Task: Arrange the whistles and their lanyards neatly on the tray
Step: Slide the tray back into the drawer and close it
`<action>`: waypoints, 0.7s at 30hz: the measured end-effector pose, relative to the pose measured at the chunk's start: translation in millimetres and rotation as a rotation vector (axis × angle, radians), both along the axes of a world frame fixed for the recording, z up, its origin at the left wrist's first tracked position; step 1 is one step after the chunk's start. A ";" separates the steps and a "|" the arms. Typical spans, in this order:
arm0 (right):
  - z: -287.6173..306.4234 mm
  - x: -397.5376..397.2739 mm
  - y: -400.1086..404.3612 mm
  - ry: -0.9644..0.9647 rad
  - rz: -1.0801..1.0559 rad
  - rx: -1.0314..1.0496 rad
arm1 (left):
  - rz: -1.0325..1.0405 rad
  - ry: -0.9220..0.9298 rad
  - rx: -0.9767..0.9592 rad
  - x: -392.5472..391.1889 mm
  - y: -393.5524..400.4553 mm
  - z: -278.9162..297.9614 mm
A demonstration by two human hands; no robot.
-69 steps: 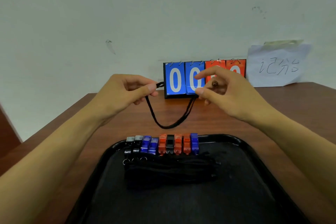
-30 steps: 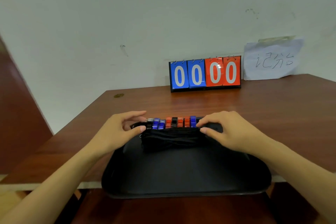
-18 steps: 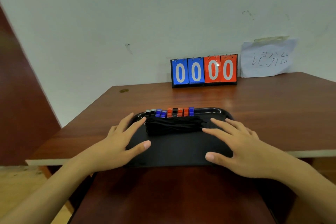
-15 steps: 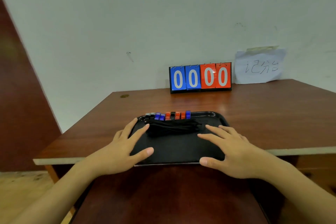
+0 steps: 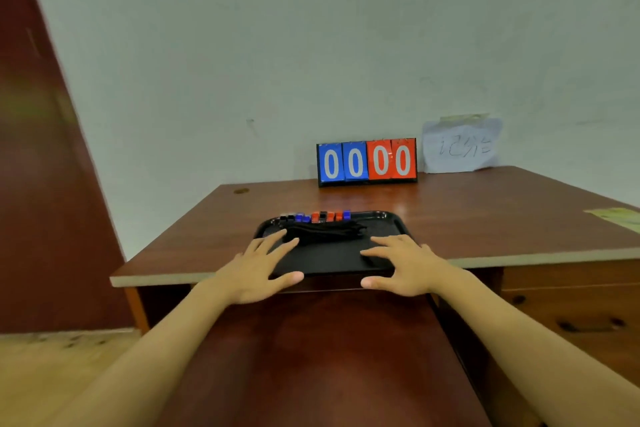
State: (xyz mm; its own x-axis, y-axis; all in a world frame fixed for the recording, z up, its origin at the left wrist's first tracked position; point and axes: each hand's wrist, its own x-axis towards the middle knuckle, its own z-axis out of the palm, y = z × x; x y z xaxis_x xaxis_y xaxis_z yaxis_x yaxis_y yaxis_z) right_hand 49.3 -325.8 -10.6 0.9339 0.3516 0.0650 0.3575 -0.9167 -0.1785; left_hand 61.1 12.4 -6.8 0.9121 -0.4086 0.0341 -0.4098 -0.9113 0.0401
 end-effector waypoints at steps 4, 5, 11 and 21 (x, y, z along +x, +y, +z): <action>-10.5 0.1 5.0 -0.099 -0.033 -0.022 | -0.004 -0.083 0.051 -5.1 -2.8 -13.6; -12.4 0.2 5.5 -0.114 -0.037 -0.018 | 0.003 -0.095 0.013 -7.4 -2.8 -14.4; -22.9 -14.7 7.0 -0.228 -0.055 0.193 | -0.013 -0.137 -0.087 -21.9 0.7 -21.0; -28.0 -83.2 15.0 -0.343 -0.041 0.399 | -0.043 -0.213 -0.339 -92.1 12.2 -27.4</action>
